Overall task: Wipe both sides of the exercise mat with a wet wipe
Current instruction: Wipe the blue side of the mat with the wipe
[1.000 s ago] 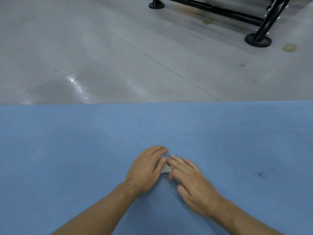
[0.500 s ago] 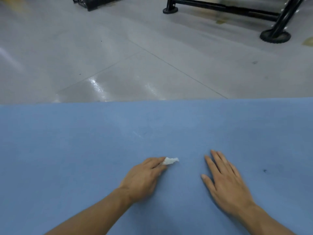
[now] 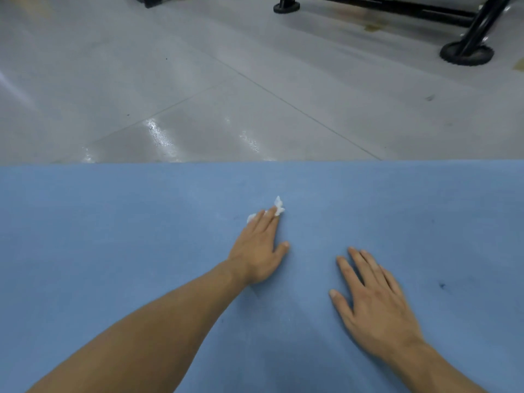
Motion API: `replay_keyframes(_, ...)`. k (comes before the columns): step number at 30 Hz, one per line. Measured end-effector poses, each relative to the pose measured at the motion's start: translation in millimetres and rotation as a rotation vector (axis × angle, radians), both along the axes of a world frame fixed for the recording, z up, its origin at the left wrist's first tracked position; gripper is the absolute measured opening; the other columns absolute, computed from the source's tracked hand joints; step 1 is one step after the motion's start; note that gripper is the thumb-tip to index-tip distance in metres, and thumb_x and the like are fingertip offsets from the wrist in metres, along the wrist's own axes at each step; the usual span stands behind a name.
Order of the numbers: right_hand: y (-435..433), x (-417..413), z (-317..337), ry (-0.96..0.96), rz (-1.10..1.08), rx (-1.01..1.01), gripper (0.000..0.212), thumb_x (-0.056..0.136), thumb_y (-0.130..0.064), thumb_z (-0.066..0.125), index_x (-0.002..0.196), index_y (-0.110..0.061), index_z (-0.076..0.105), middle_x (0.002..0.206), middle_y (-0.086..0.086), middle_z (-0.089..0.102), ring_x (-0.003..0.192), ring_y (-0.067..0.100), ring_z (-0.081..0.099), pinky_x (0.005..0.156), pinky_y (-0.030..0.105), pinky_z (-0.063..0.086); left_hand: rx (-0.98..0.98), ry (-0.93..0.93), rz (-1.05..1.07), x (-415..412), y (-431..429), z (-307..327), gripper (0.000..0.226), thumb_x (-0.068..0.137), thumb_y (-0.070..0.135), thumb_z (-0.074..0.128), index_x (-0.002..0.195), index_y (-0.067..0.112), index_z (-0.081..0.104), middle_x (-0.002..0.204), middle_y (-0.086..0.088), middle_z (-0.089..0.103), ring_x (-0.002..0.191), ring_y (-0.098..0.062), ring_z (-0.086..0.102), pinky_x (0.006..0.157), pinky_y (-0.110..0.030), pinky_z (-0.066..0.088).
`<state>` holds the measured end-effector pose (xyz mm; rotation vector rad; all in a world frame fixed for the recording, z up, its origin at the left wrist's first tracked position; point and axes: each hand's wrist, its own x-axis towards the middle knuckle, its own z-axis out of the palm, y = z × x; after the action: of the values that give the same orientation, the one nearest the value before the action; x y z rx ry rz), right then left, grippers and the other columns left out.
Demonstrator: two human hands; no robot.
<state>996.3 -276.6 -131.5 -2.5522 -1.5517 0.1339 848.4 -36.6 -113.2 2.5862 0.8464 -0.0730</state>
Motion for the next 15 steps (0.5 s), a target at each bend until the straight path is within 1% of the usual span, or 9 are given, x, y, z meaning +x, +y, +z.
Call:
replay_keyframes(3,6,0,0,-0.007,0.011,0.01,0.069,0.095,-0.057,0.039,0.151,-0.019,0.054,0.162,0.006,0.044,0.15,0.026,0.039,0.118,0.043,0.024,0.018,-0.018,-0.099,7,-35,-2,0.093,0.09,0.068,0.014,0.166,0.015,0.009,0.173,0.004,0.002,0.158,-0.013,-0.008,0.121,-0.021,-0.017)
replay_keyframes(5,14,5,-1,-0.015,0.017,-0.024,0.069,0.097,-0.06,0.036,0.155,-0.024,0.048,0.165,0.004,0.039,0.152,0.026,0.036,0.119,0.045,0.022,0.017,-0.044,-0.144,2,-36,-2,0.089,0.091,0.066,0.011,0.165,0.017,0.009,0.173,0.008,0.003,0.158,-0.009,-0.009,0.12,-0.018,-0.018)
replay_keyframes(7,28,11,5,-0.002,-0.01,-0.092,0.072,0.096,-0.066,0.028,0.158,-0.031,0.044,0.168,0.001,0.034,0.154,0.026,0.031,0.12,0.049,0.018,0.063,-0.036,-0.187,-6,-25,0,0.086,0.093,0.063,0.008,0.165,0.017,0.01,0.173,0.007,0.005,0.158,-0.011,-0.006,0.119,-0.017,-0.018)
replay_keyframes(8,35,15,10,0.014,-0.026,-0.139,0.077,0.094,-0.071,0.022,0.16,-0.035,0.037,0.171,0.0,0.027,0.157,0.026,0.025,0.122,0.051,0.014,0.08,-0.02,-0.187,-9,-17,1,0.086,0.093,0.063,0.007,0.165,0.016,0.011,0.173,0.004,0.006,0.159,-0.012,-0.004,0.118,-0.015,-0.019)
replay_keyframes(10,48,23,16,0.05,-0.036,-0.23,0.086,0.085,-0.079,0.005,0.164,-0.045,0.013,0.175,-0.005,0.004,0.161,0.024,0.003,0.125,0.052,0.006,0.09,0.005,-0.119,-15,4,2,0.091,0.09,0.064,0.004,0.164,0.012,0.013,0.173,0.0,0.008,0.159,-0.015,0.0,0.117,-0.013,-0.019)
replay_keyframes(11,52,25,18,0.061,-0.039,-0.262,0.089,0.08,-0.081,-0.001,0.163,-0.048,0.002,0.175,-0.007,-0.006,0.161,0.023,-0.006,0.125,0.053,0.003,0.088,0.008,-0.06,-19,16,0,0.093,0.089,0.064,0.004,0.164,0.011,0.013,0.173,-0.002,0.009,0.159,-0.016,0.002,0.119,-0.015,-0.017)
replay_keyframes(12,53,27,18,0.07,-0.042,-0.283,0.09,0.078,-0.082,-0.005,0.161,-0.05,-0.006,0.174,-0.008,-0.014,0.16,0.022,-0.013,0.126,0.053,0.001,0.078,-0.002,0.009,-23,30,-1,0.093,0.089,0.065,0.005,0.164,0.01,0.013,0.172,-0.003,0.011,0.159,-0.018,0.003,0.124,-0.02,-0.012)
replay_keyframes(13,53,27,18,0.077,-0.043,-0.295,0.09,0.076,-0.083,-0.008,0.16,-0.051,-0.012,0.172,-0.009,-0.021,0.159,0.021,-0.018,0.126,0.053,-0.001,0.063,-0.012,0.079,-28,45,-3,0.093,0.09,0.066,0.007,0.165,0.011,0.012,0.172,-0.003,0.012,0.159,-0.019,0.006,0.129,-0.029,-0.003)
replay_keyframes(15,51,25,16,0.107,-0.051,-0.309,0.088,0.076,-0.084,-0.011,0.157,-0.053,-0.019,0.169,-0.012,-0.029,0.157,0.019,-0.026,0.127,0.053,-0.007,0.064,0.01,0.208,-35,76,-10,0.093,0.091,0.067,0.01,0.164,0.01,0.014,0.17,-0.005,0.016,0.158,-0.023,0.011,0.129,-0.041,0.012)
